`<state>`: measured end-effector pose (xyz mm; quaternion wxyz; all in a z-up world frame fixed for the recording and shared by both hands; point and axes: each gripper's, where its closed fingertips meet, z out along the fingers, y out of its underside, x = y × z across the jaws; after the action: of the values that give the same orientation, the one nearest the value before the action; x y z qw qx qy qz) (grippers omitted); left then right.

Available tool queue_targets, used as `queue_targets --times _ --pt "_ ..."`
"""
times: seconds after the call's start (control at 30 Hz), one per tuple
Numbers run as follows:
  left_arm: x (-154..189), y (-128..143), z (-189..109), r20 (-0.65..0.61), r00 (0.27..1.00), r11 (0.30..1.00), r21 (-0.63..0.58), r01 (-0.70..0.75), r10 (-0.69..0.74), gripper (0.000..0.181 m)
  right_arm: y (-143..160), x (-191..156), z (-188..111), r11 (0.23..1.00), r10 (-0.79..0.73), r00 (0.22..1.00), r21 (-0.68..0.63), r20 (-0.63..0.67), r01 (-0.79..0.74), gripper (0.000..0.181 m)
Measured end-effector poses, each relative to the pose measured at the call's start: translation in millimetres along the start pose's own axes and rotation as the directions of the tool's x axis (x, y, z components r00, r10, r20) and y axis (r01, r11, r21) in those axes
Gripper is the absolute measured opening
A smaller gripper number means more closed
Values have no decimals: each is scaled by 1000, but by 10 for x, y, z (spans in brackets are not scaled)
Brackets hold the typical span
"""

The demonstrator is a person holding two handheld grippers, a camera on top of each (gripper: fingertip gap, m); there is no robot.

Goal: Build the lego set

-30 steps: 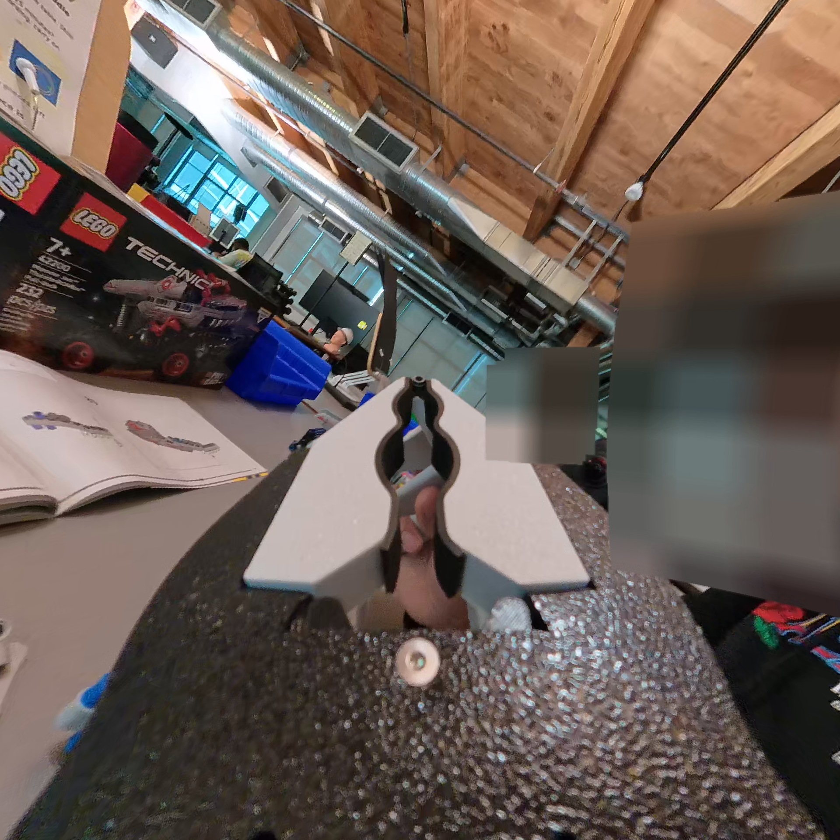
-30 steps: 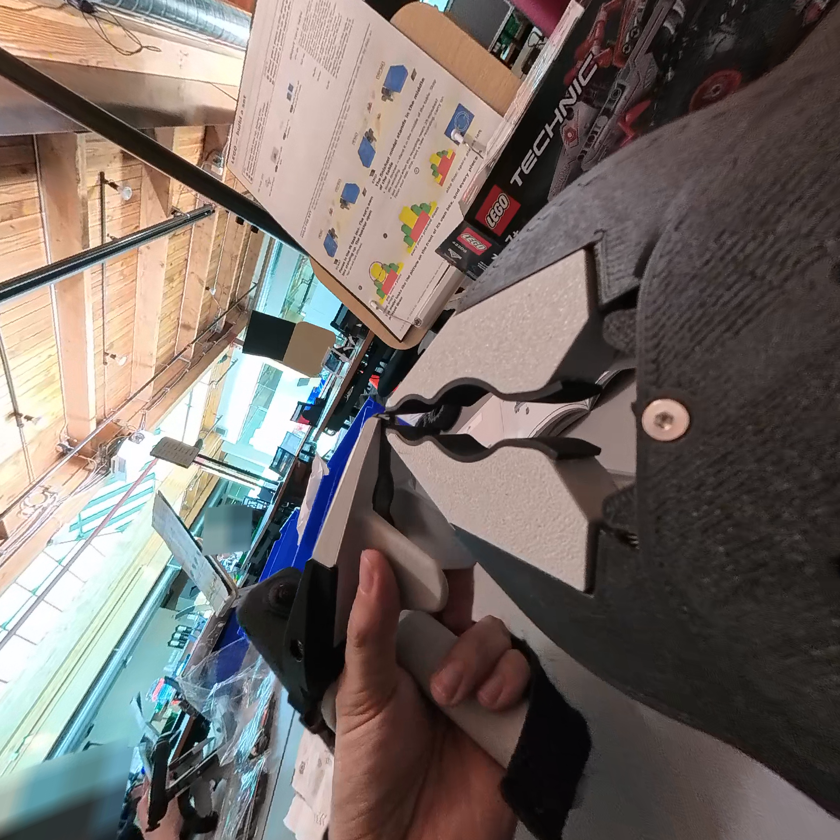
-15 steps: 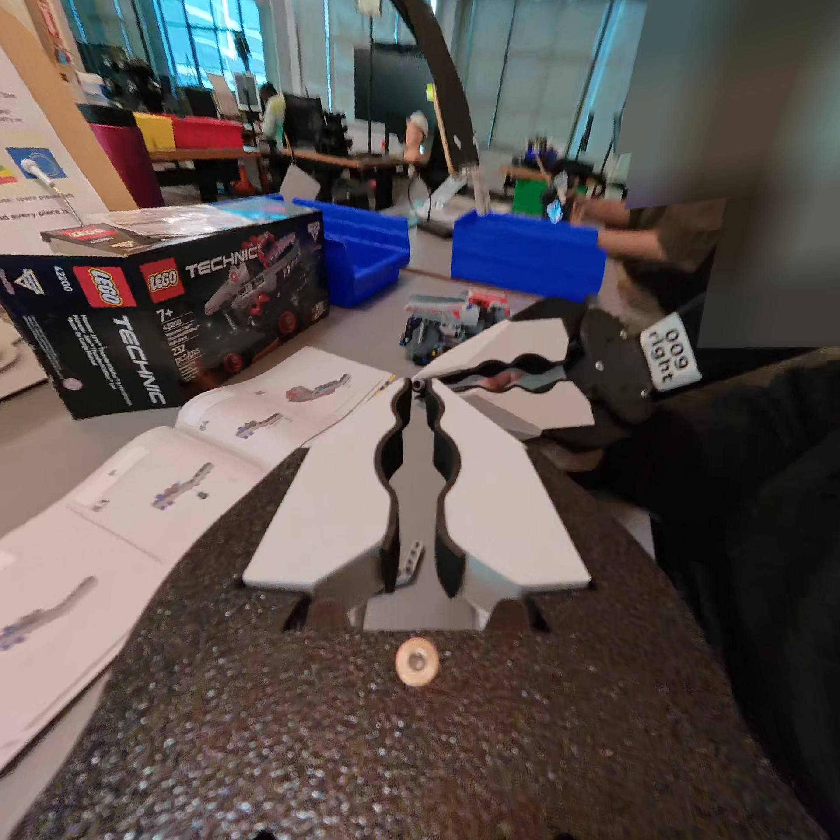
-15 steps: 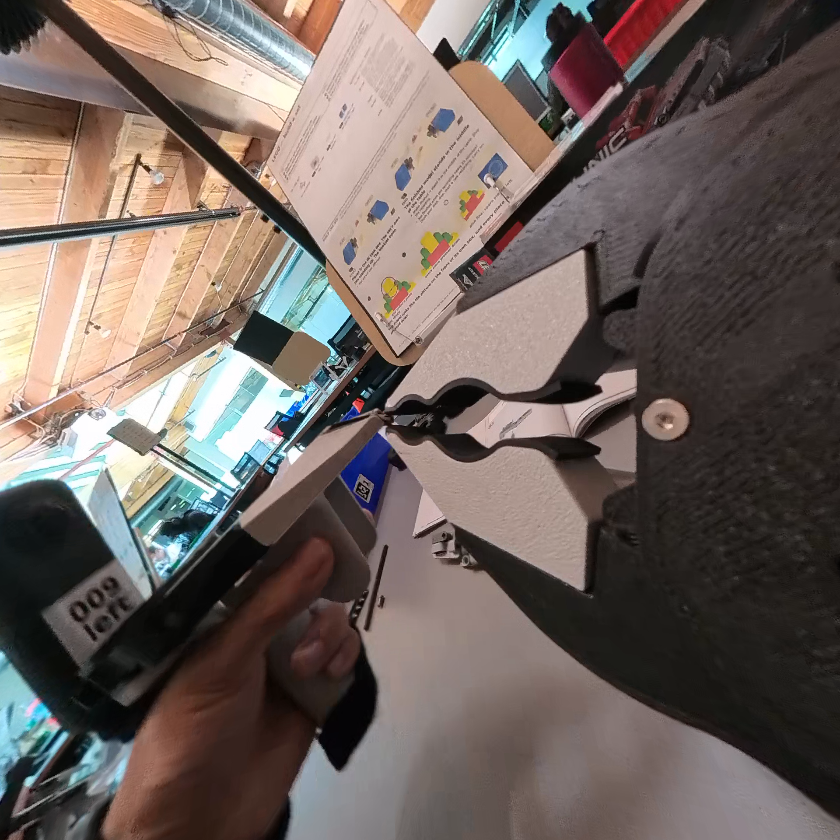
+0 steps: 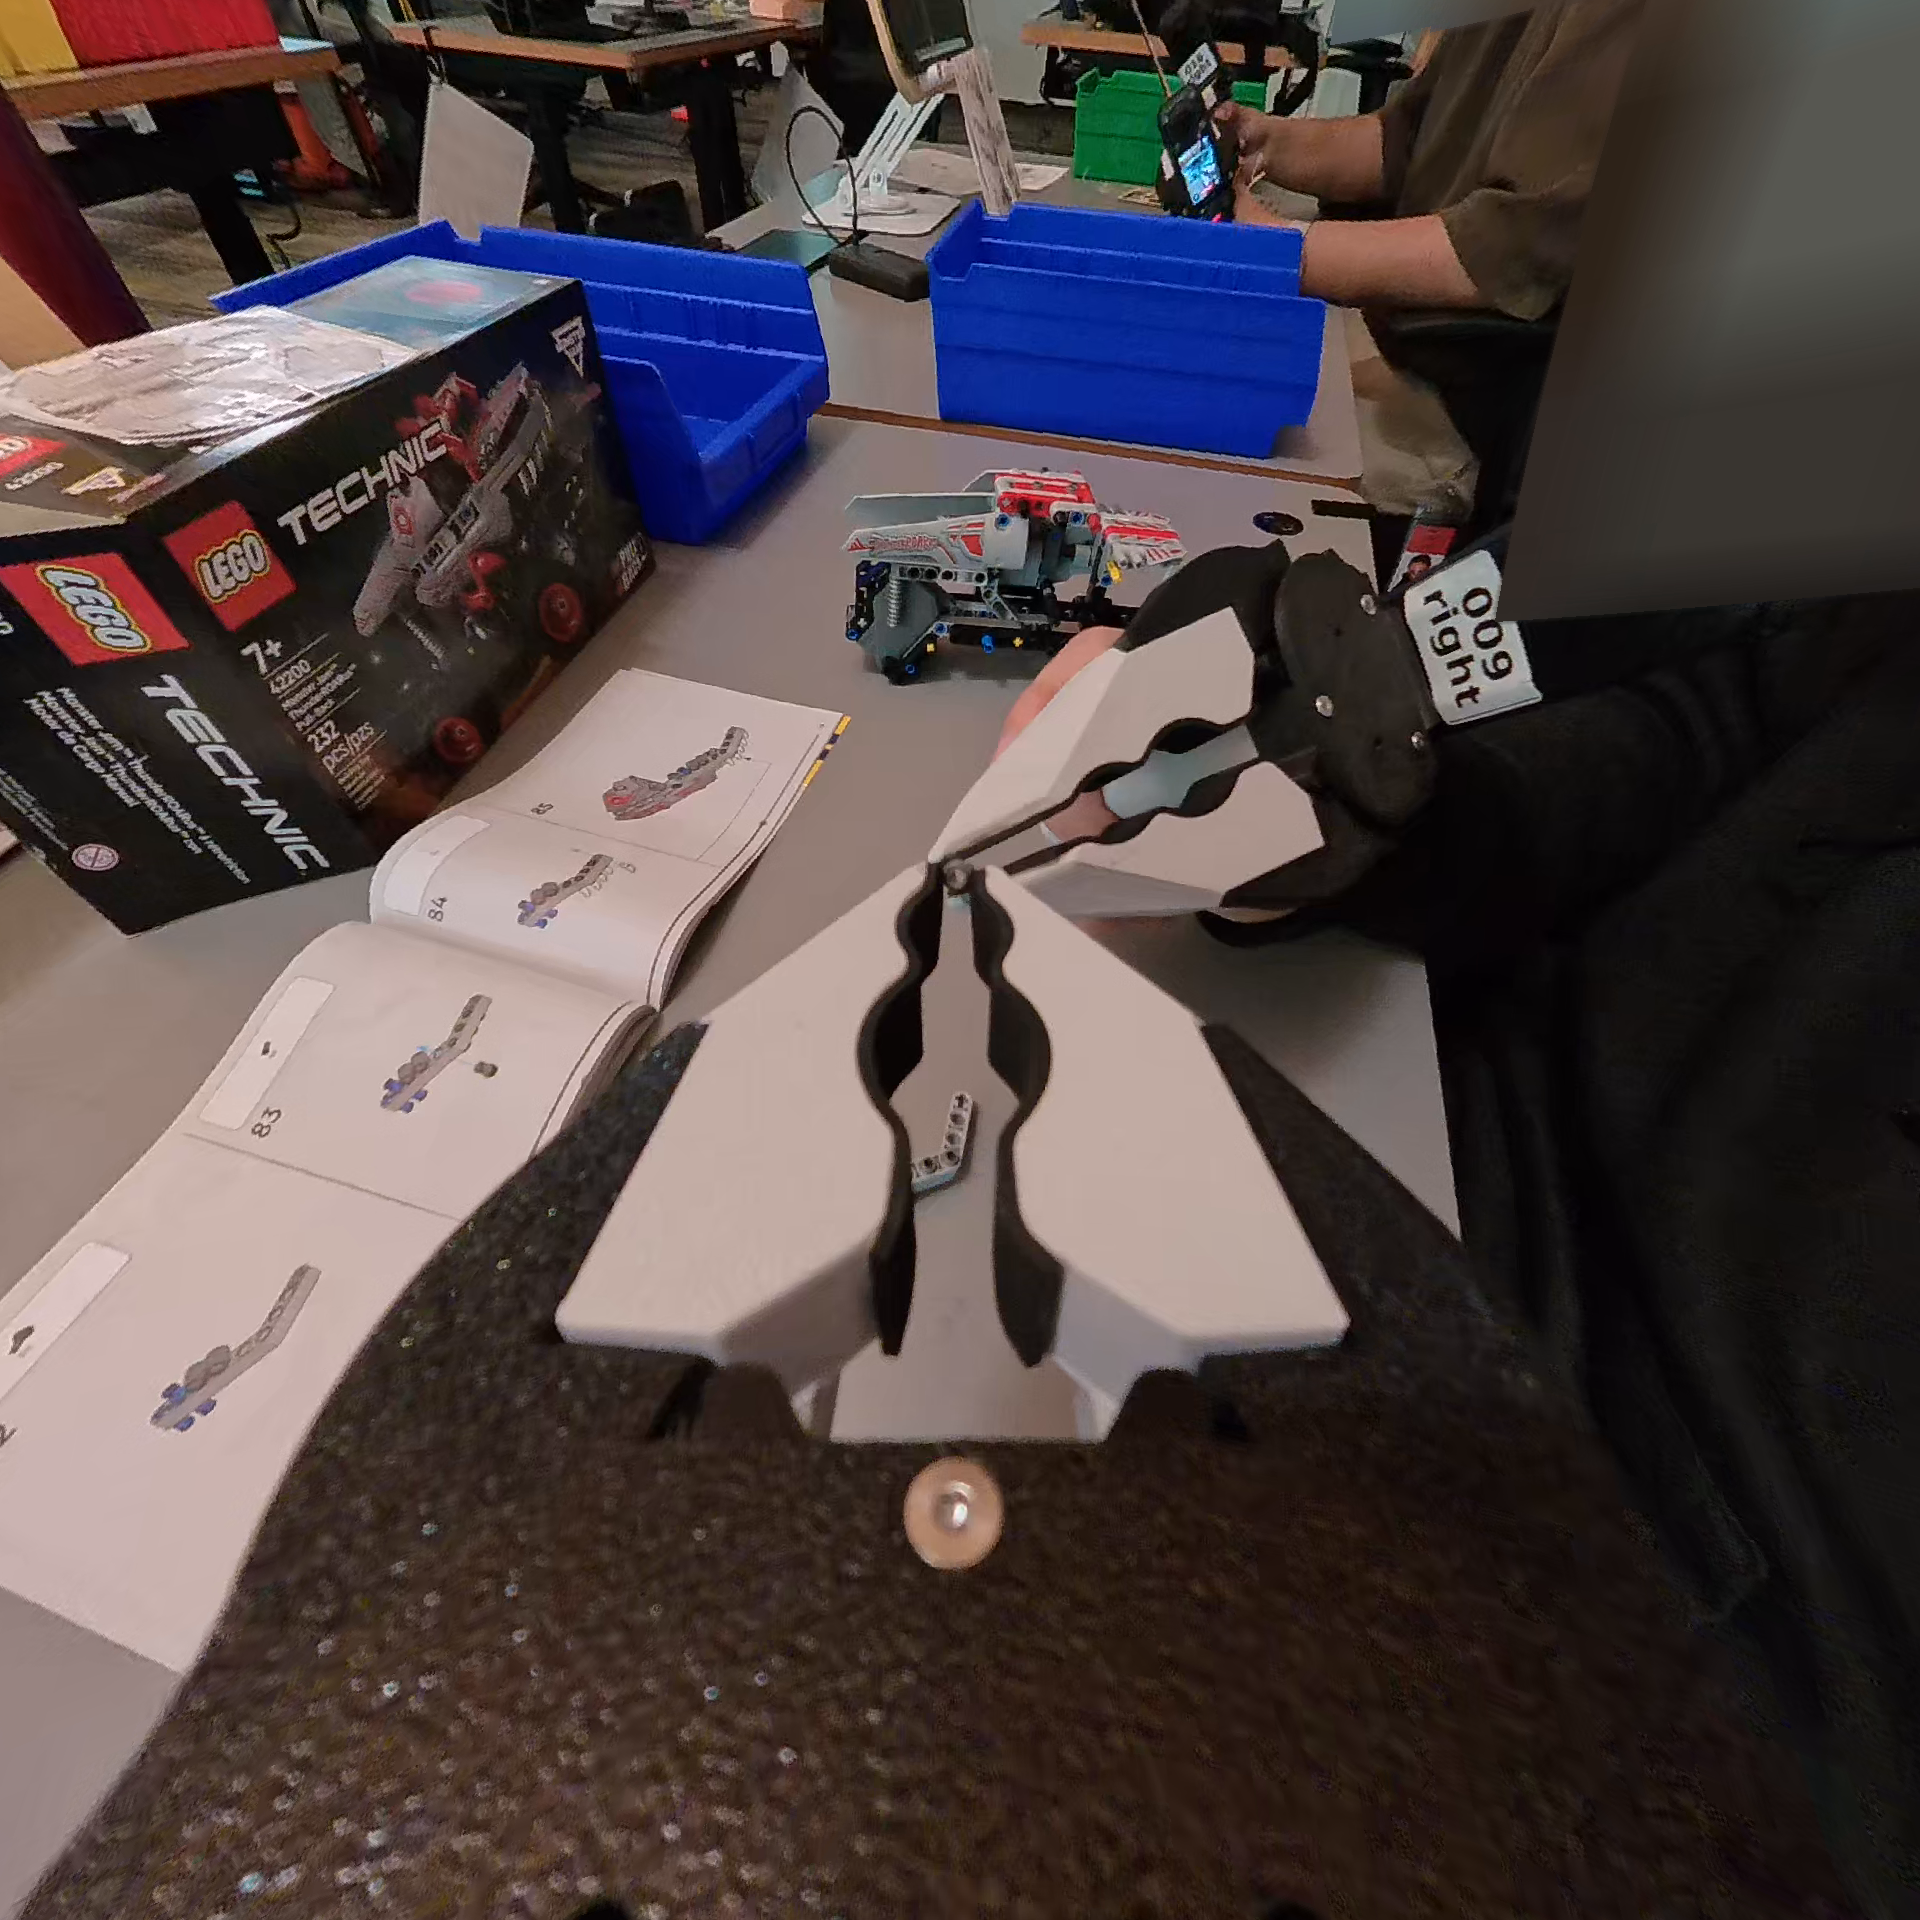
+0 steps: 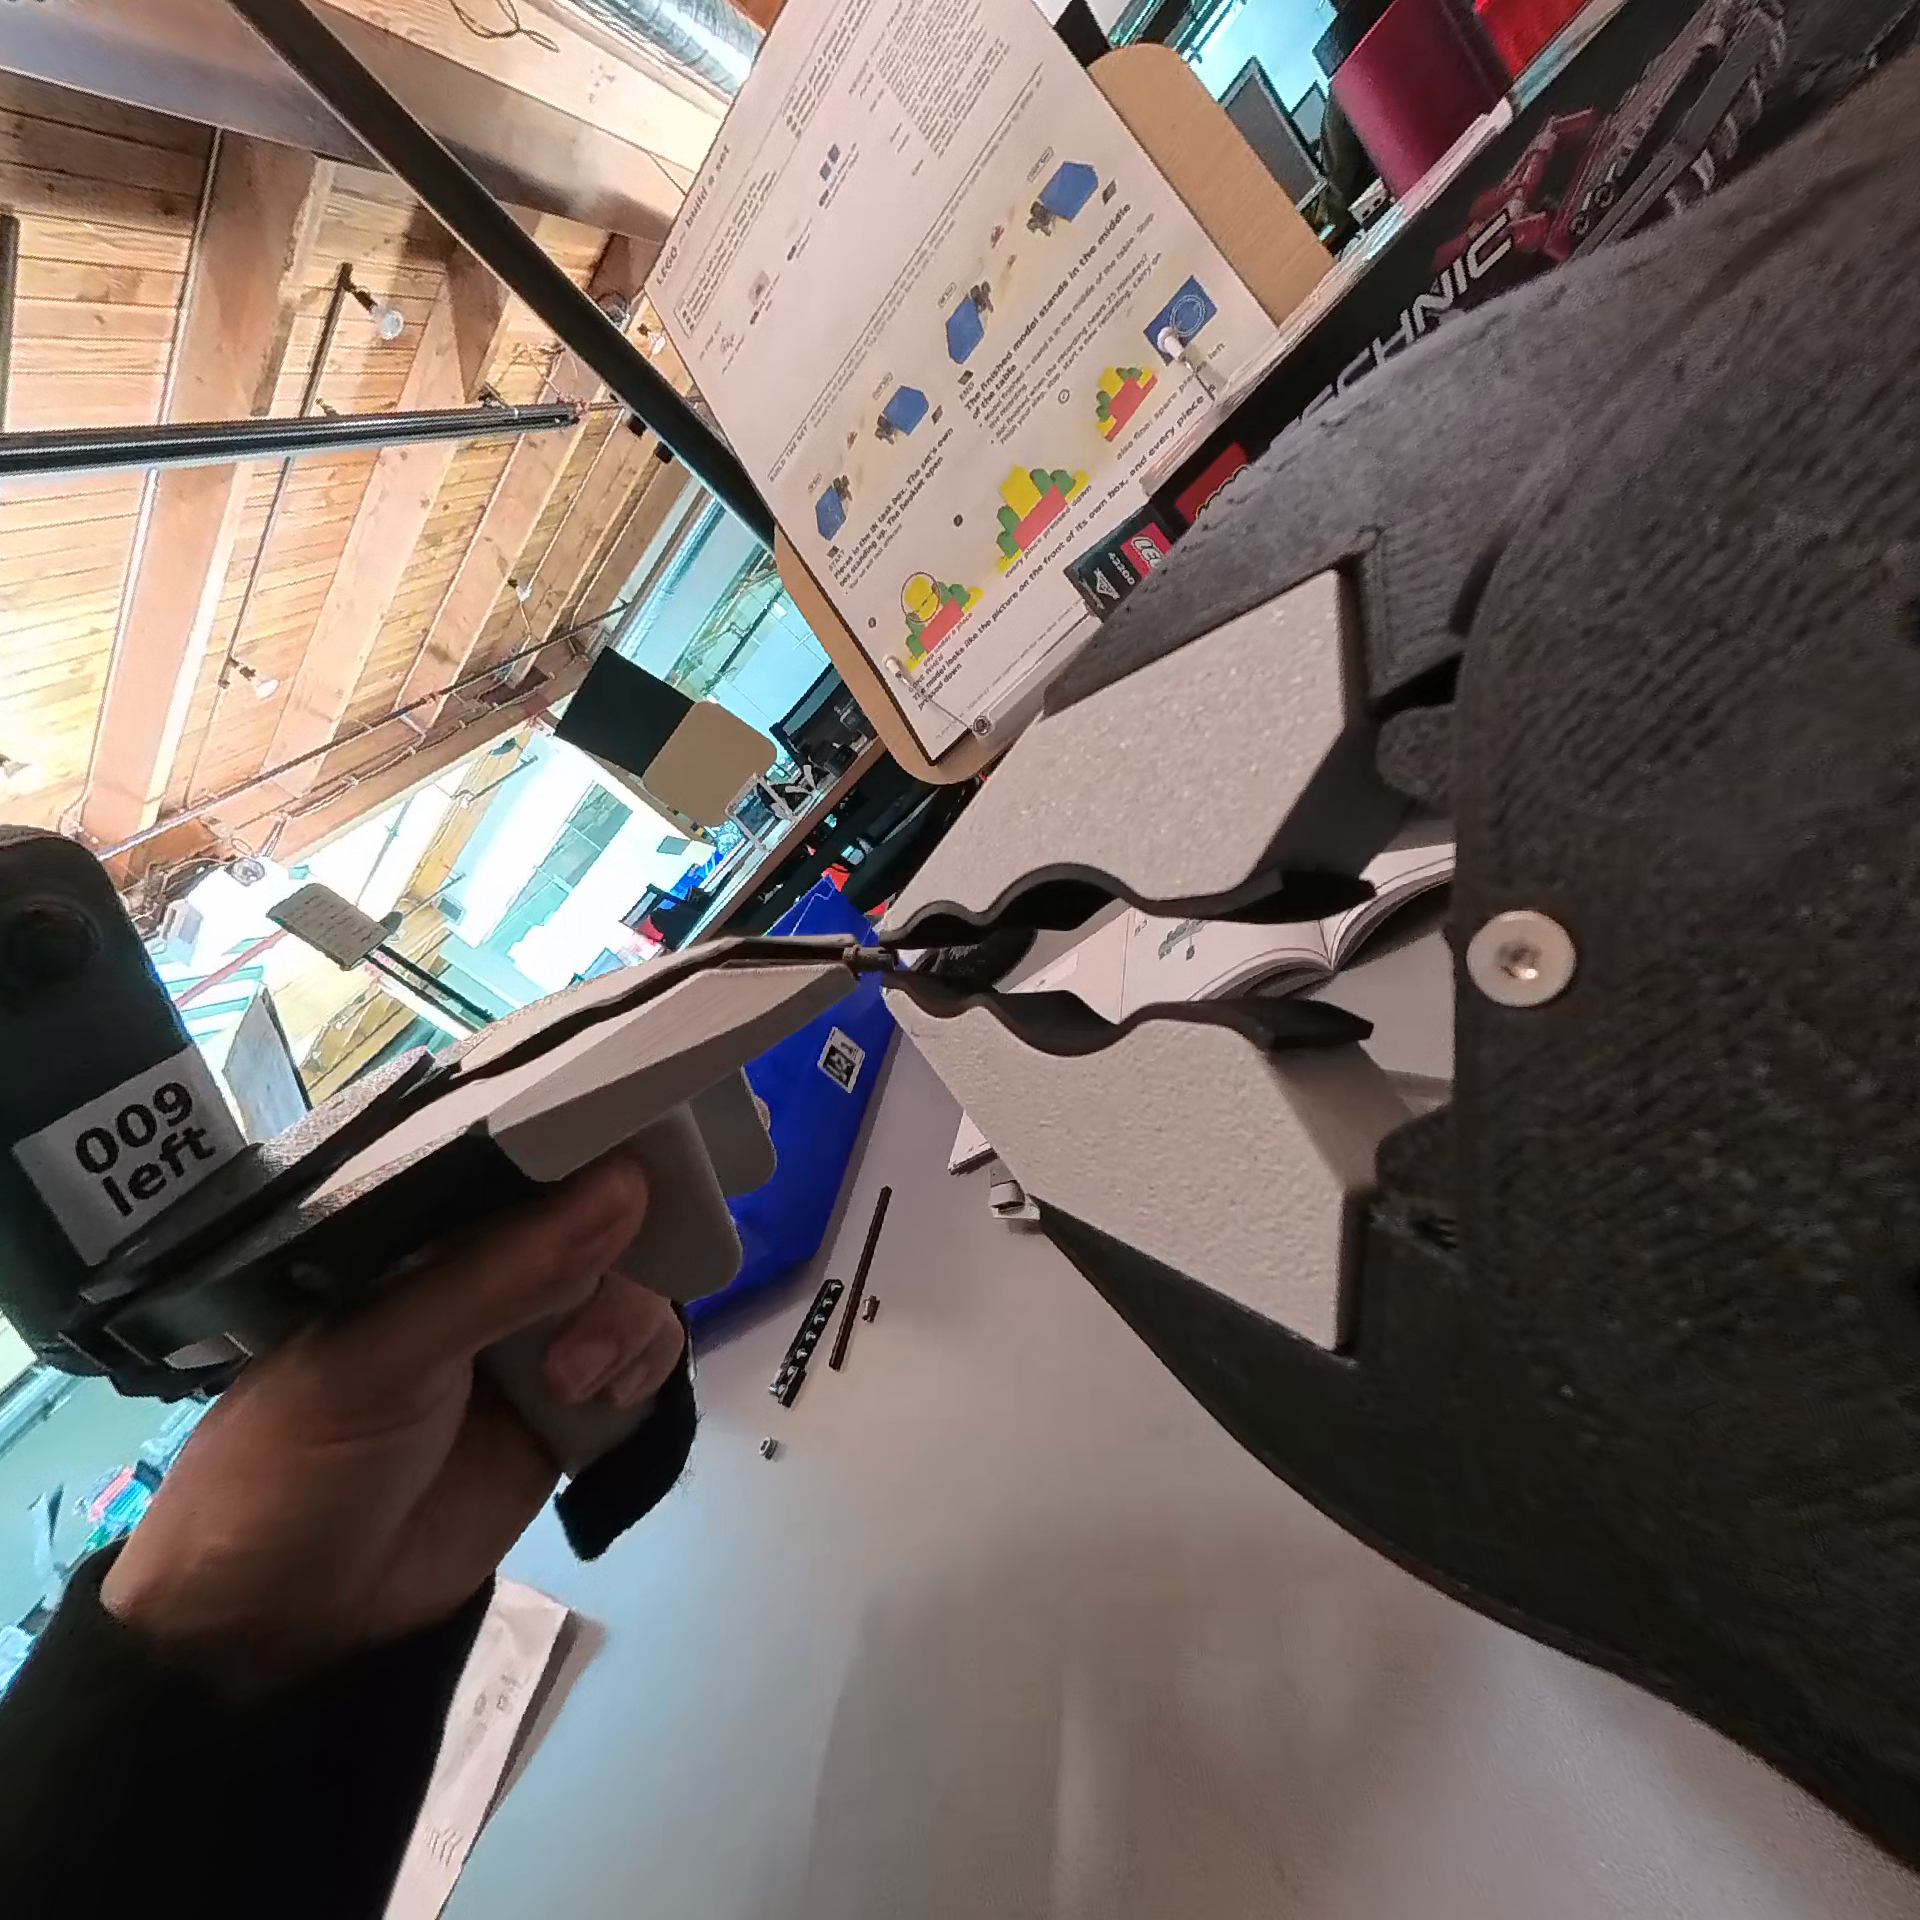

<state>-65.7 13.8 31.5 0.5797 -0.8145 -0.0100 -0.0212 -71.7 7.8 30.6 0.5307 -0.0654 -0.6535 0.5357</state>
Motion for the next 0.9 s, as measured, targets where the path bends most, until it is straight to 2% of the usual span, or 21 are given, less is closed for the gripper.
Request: queue_targets --times 0.3,0.37,0.47,0.53,0.9 --pt "-4 -4 -3 -5 1000 999 -34 -8 8 0 22 -50 15 1000 -26 999 -16 19 26 2" --pt "-7 30 -14 -7 1000 997 -71 -24 23 0 21 -64 20 999 -32 999 -19 20 32 2" --pt "-25 -16 -39 14 999 997 -54 -46 47 0 16 -54 19 1000 -23 1000 -15 14 24 2" --pt "-12 -27 -55 -5 1000 998 -54 -20 20 10 13 -32 9 1000 -26 1000 -12 7 26 2" --pt "27 32 -19 -43 999 996 -89 -15 11 2 -8 -51 7 1000 -21 1000 8 22 21 2"
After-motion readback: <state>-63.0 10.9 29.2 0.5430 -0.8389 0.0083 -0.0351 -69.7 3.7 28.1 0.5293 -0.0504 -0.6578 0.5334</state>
